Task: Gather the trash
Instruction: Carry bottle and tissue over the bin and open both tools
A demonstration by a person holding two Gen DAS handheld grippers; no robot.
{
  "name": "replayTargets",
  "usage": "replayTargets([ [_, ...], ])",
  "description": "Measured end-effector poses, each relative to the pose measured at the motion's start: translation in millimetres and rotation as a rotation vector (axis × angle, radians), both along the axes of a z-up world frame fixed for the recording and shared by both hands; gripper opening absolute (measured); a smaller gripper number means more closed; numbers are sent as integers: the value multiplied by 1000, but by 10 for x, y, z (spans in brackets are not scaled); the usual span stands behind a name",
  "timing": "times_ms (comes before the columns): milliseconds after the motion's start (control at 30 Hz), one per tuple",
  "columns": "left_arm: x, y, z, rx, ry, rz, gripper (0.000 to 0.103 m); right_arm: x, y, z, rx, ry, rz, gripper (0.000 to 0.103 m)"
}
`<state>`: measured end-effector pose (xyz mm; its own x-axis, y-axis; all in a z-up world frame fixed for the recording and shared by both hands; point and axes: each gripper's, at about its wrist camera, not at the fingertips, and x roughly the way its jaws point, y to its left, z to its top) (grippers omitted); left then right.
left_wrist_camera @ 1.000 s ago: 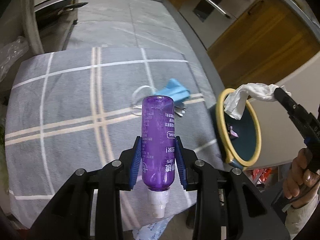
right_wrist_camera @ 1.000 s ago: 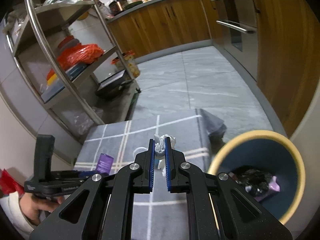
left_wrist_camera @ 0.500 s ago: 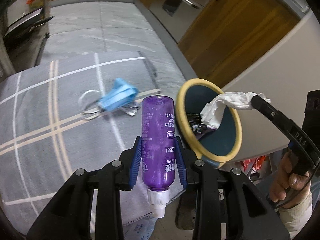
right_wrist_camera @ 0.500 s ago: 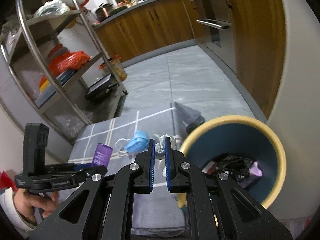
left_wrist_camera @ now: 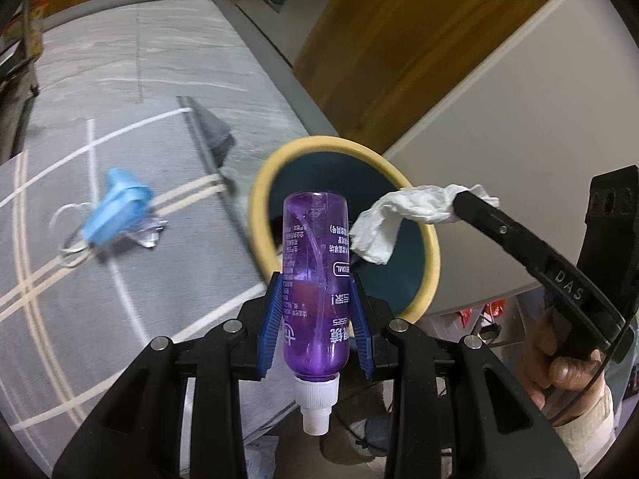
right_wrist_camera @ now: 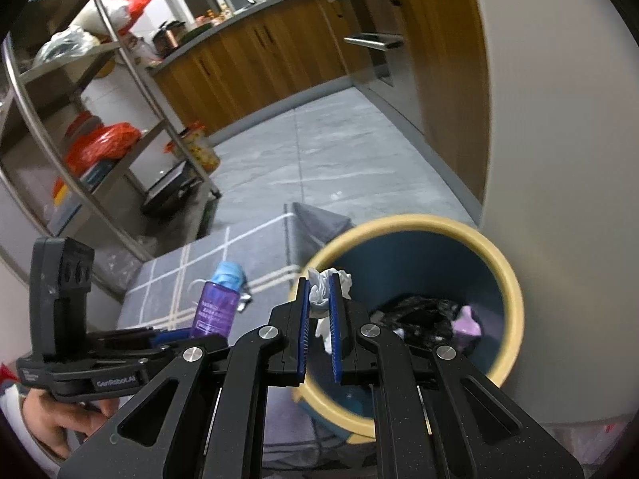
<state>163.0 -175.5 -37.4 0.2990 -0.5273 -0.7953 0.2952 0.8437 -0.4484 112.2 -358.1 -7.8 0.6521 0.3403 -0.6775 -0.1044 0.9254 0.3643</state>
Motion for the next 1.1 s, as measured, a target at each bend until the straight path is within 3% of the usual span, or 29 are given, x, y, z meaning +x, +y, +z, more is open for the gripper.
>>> replayTargets([
  [433, 147, -705, -239, 21, 7, -91, 31, -64, -380, -245, -8, 73, -65, 11],
  [900, 303, -957, -551, 56, 60, -91, 32, -44, -441, -536, -27, 190, -54, 11],
  [1100, 369, -924, -667, 52, 93, -72, 32, 18, -397, -520, -19, 193, -56, 22],
])
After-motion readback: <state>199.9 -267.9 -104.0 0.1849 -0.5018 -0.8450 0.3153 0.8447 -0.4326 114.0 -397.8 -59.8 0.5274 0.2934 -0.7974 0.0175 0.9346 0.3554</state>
